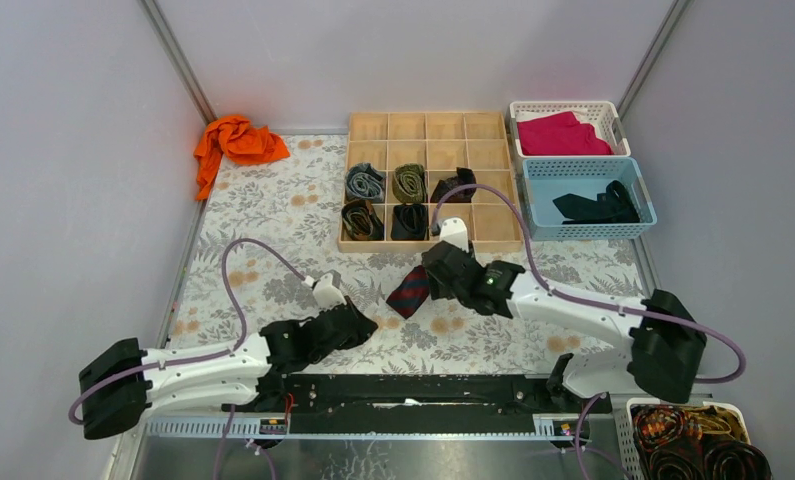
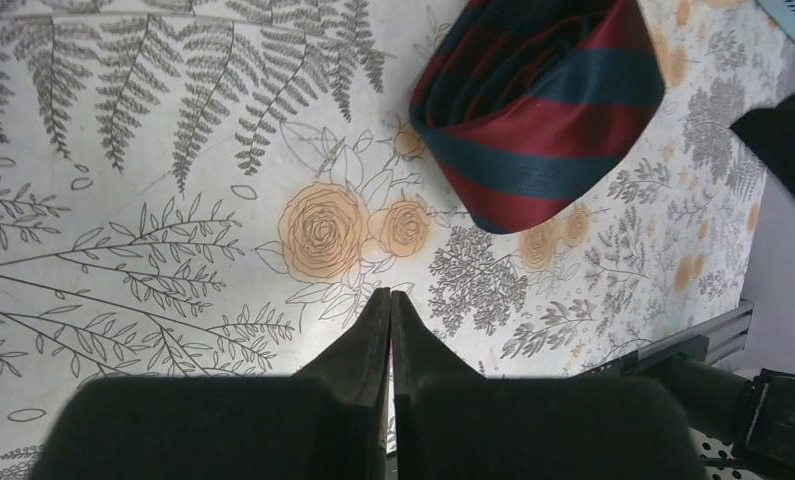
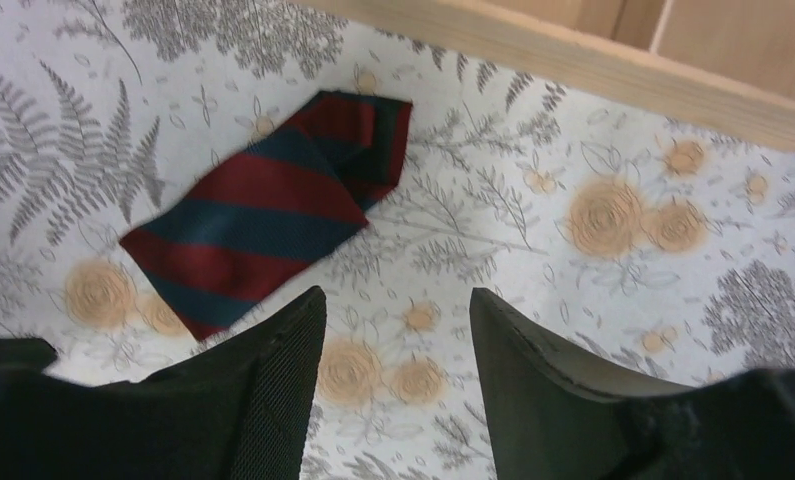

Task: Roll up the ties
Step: Roll the tie at the center of the board.

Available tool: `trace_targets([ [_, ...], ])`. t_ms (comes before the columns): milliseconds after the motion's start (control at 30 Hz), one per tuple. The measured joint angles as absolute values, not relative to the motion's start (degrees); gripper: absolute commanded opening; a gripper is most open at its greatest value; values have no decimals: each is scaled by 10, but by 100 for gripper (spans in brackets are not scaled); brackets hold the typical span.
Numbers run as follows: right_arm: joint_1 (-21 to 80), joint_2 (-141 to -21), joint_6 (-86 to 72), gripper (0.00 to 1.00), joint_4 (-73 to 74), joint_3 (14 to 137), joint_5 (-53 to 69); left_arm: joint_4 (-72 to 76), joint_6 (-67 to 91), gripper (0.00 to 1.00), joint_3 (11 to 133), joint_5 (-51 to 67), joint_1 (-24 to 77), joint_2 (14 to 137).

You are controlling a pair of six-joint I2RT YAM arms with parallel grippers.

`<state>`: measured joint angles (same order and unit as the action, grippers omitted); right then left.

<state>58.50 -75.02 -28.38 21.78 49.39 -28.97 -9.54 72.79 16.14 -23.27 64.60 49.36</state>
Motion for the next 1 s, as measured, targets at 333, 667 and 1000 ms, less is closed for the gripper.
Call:
trace_targets([
  [333, 512, -852, -250, 56, 163, 542, -188, -43, 775, 22, 156, -272, 683, 590],
  [667, 488, -914, -237, 55, 142, 555, -139, -65, 778, 33, 170, -321, 685, 573],
  [1000, 476, -987, -231, 54, 138, 591, -140, -154, 770, 41, 225, -406, 685, 485],
])
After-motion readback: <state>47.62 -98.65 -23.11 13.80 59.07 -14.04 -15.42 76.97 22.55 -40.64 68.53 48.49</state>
